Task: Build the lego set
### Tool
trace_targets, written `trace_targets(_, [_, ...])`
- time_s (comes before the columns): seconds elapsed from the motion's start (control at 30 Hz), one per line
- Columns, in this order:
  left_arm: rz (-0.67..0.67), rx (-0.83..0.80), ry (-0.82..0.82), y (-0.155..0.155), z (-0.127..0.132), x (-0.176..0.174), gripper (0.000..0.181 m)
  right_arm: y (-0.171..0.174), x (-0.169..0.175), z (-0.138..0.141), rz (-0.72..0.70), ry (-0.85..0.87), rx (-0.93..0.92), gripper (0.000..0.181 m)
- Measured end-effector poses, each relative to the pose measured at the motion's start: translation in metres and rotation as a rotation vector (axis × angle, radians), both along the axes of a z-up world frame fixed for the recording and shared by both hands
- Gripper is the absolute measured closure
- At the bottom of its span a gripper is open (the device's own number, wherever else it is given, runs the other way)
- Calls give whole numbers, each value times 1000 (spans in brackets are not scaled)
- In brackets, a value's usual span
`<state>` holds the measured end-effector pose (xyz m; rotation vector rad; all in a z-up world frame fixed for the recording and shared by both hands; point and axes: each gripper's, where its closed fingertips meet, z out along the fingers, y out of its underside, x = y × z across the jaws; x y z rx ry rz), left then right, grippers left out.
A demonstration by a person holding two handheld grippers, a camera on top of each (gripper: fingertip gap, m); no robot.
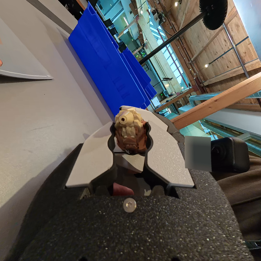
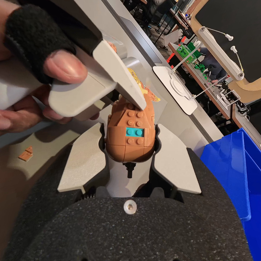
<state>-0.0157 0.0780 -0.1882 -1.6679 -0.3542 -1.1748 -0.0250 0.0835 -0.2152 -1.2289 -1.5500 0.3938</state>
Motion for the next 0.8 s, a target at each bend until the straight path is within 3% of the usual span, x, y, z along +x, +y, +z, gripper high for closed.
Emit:
trace_targets(0.27, [-2,-13,-6,3,-1,-1,139,2,-1,-2,-1,-5,-32,113])
trace_targets(0.4, [-8,-26,-37,4,-1,-5,128,2,-1,-8,29,-13,-267,112])
trace_targets(0.57, [50,-66,52,2,-7,-25,111,11,7,-23,51,-97,-377,113])
trace_targets(0.8, [80,-28,210,-15,-9,-43,111,-5,17,-52,191,-318,-402,112])
